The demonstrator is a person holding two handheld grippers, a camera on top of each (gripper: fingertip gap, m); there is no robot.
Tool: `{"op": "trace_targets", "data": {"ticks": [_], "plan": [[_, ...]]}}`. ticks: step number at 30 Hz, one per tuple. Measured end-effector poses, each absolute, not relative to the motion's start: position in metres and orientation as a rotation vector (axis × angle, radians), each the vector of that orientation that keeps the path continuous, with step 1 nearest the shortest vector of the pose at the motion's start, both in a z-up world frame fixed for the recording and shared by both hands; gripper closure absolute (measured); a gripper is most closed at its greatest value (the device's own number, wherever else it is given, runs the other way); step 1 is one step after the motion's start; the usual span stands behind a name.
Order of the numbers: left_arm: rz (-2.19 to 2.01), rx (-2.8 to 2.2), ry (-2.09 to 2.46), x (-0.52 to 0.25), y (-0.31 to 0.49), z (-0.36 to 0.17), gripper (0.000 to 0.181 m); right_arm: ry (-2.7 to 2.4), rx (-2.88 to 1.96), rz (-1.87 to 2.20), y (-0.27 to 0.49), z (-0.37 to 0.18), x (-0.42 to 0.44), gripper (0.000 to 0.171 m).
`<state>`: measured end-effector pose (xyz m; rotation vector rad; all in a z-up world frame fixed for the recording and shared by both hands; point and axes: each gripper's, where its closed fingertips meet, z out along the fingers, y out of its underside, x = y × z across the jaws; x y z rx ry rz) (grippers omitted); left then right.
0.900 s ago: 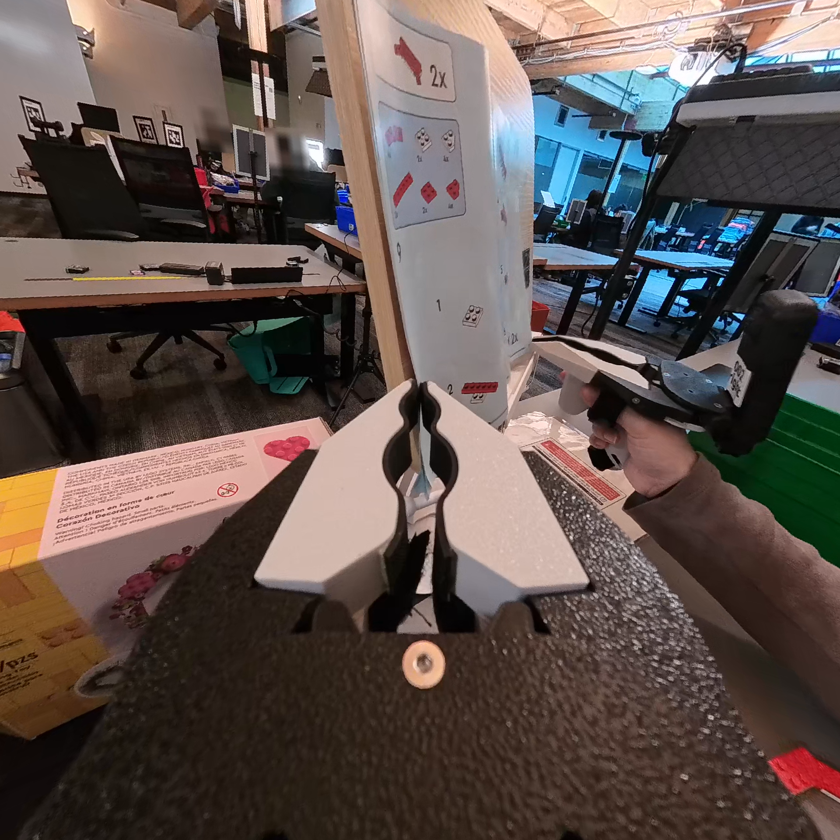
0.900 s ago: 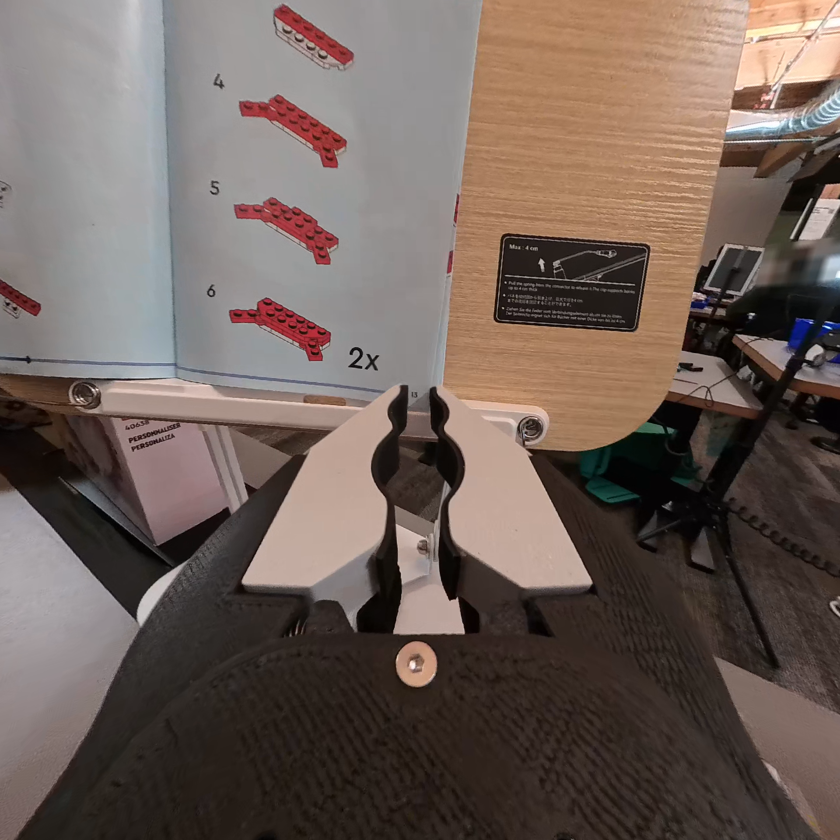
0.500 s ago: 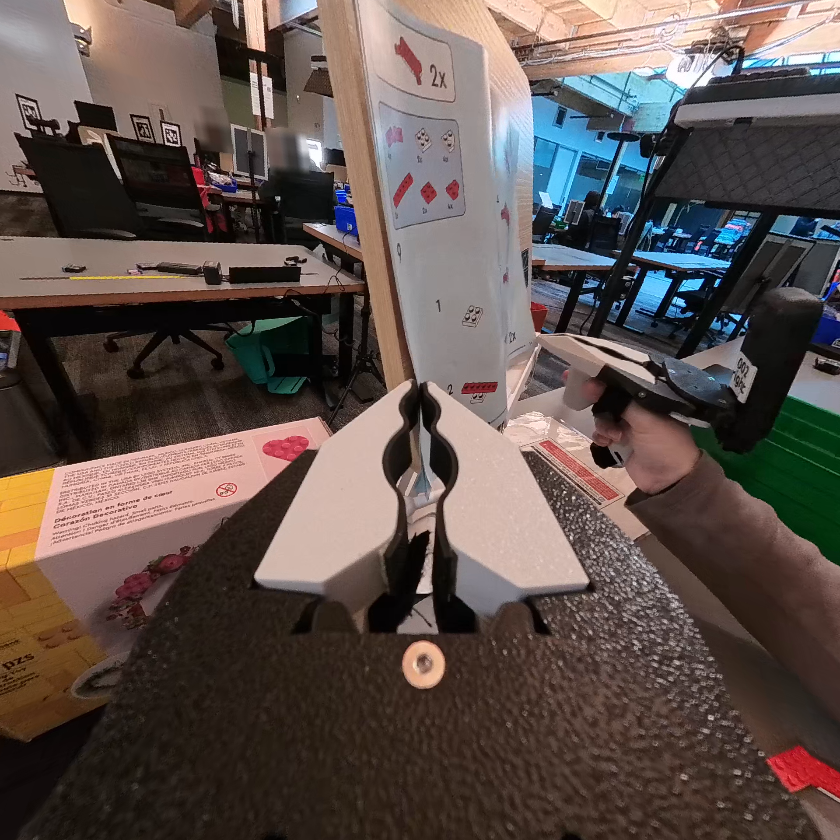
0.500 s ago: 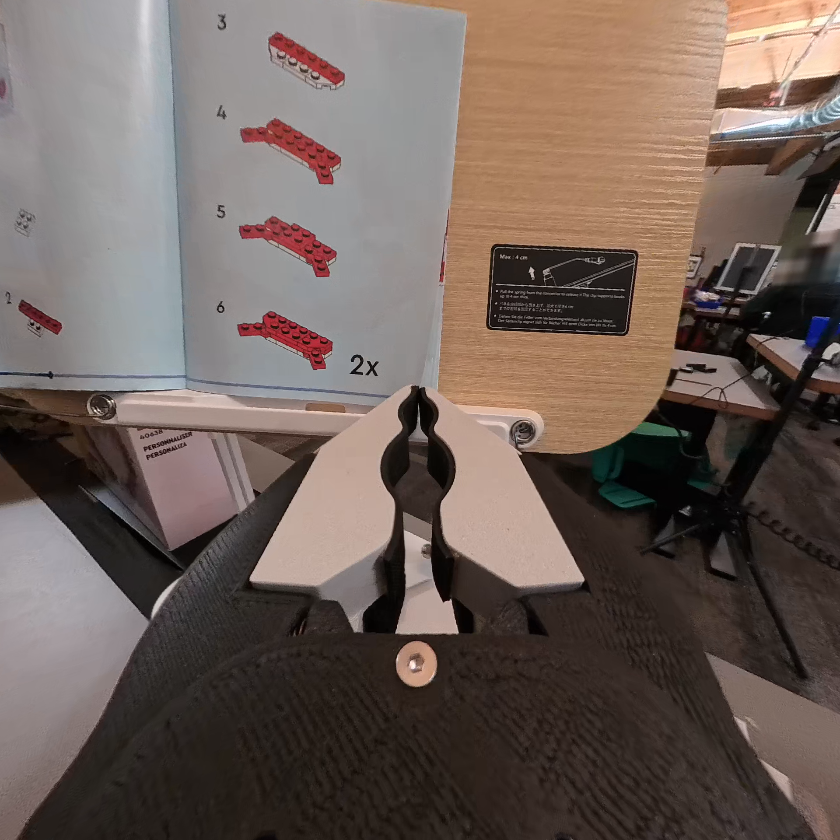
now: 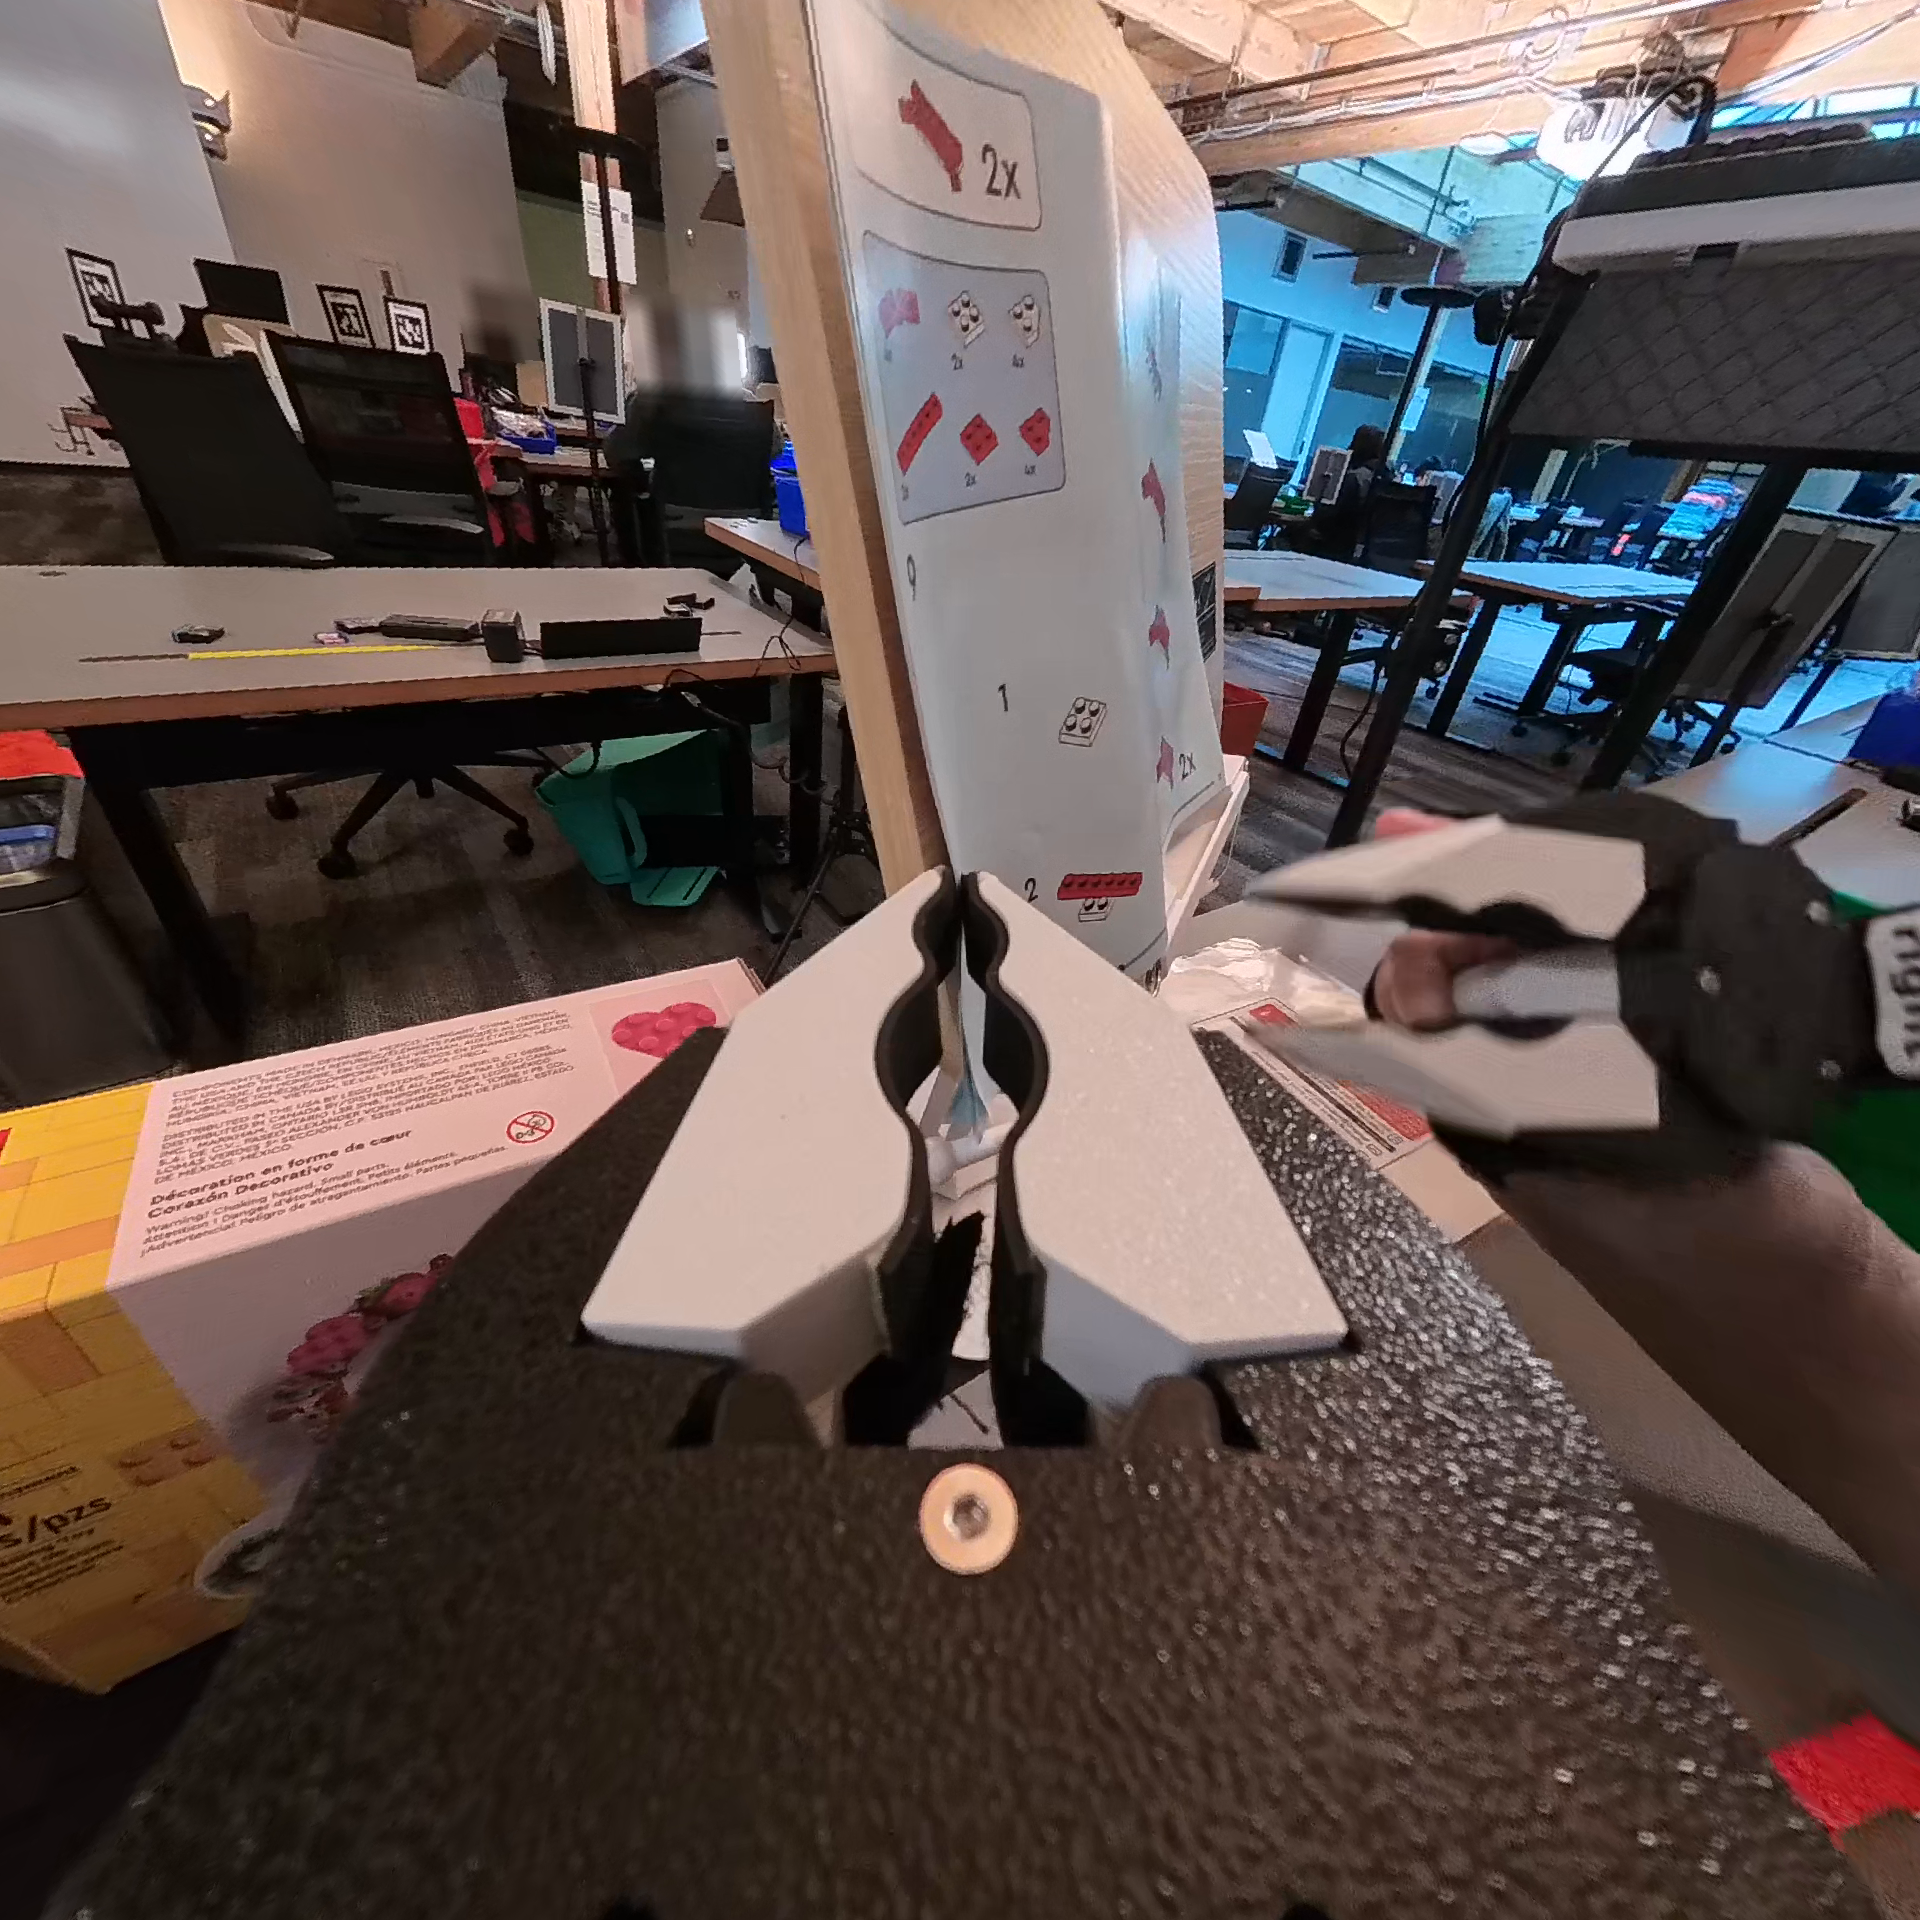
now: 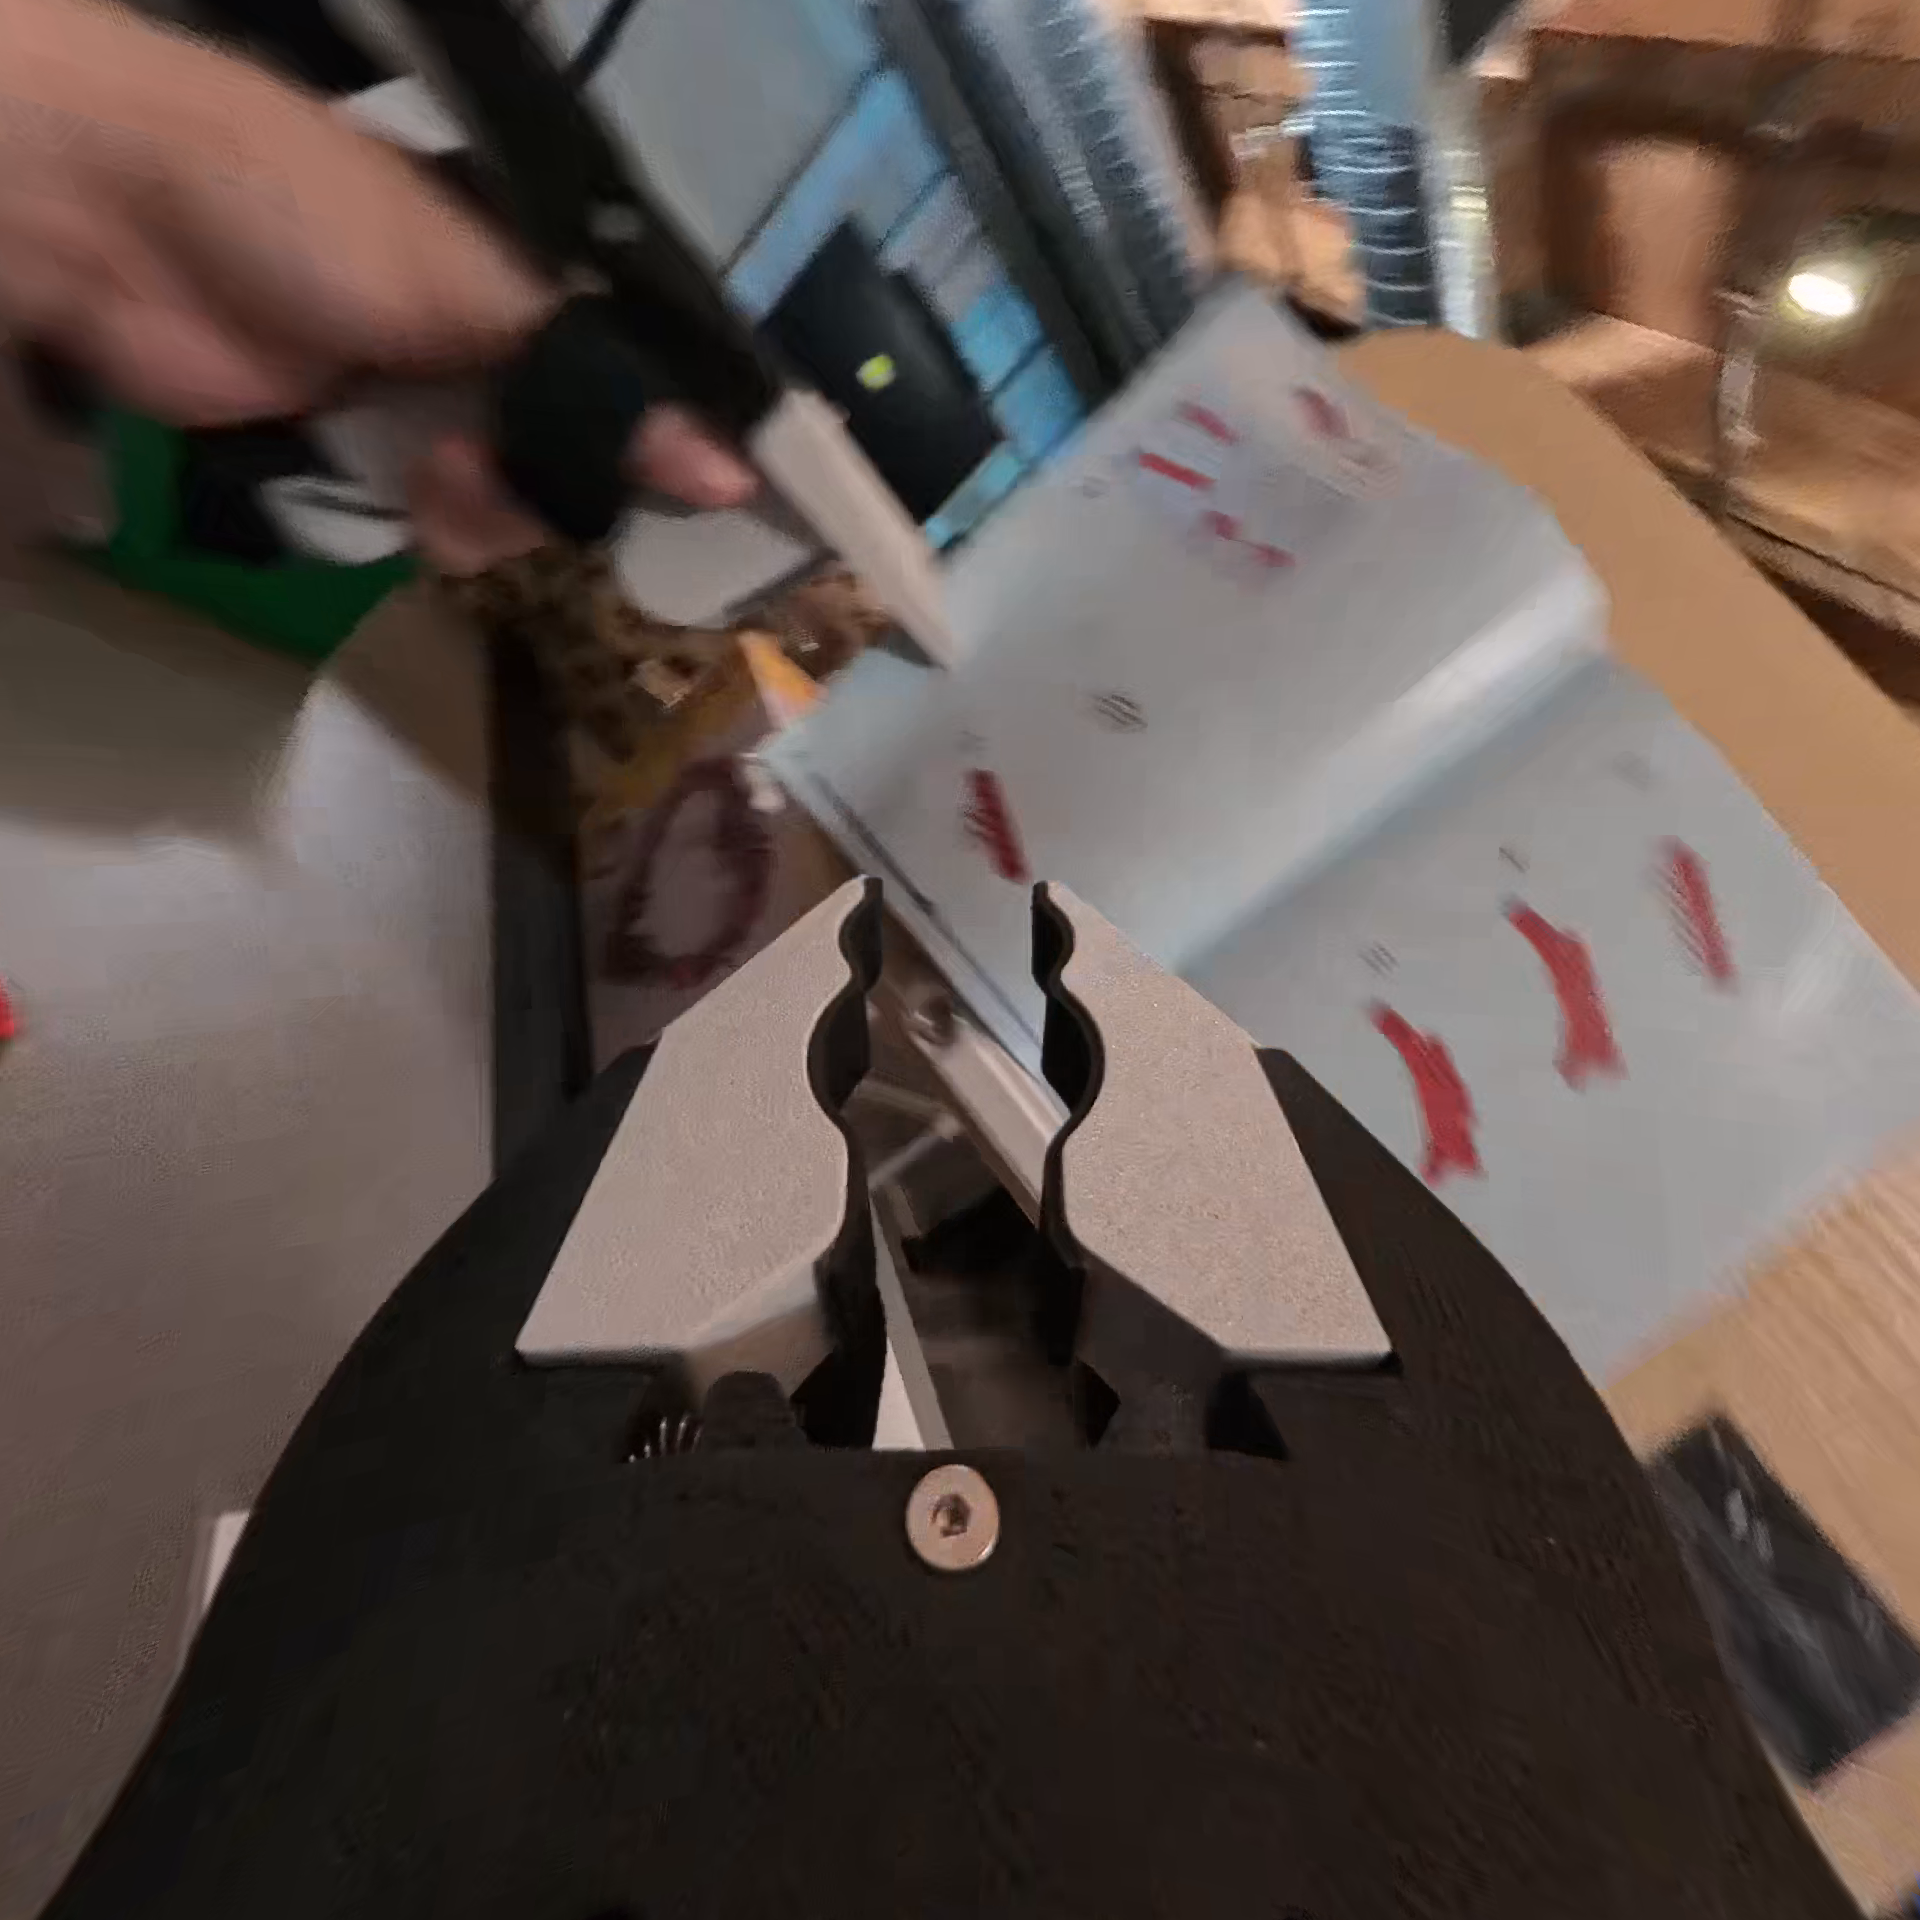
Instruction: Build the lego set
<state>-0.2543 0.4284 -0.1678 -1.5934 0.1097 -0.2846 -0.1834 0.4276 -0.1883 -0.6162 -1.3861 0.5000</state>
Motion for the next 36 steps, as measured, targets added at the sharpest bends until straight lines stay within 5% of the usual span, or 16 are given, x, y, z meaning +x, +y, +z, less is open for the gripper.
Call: {"op": "trace_targets", "data": {"ticks": [1,10,15,21,25,36], "plan": [[-0.288,-1.593,0.109,-0.254,0.428,-0.168,0.181,-1.459,-0.573,0.446,0.415,-0.196,-0.194,0.144],[-0.269,-1.594,0.112,-0.255,0.428,-0.167,0.181,-1.624,-0.483,-0.065,0.409,-0.238,-0.241,0.147],[-0.289,-1.592,0.111,-0.255,0.426,-0.167,0.181,-1.581,-0.476,-0.05,0.407,-0.228,-0.238,0.165],[-0.278,-1.595,0.121,-0.255,0.426,-0.167,0.181,-1.615,-0.466,-0.116,0.411,-0.233,-0.237,0.136],[-0.256,-1.594,0.117,-0.257,0.427,-0.167,0.181,-1.543,-0.457,-0.26,0.422,-0.226,-0.238,0.17],[-0.241,-1.587,0.12,-0.257,0.427,-0.166,0.181,-1.382,-0.611,0.207,0.415,-0.205,-0.233,0.171]]}}
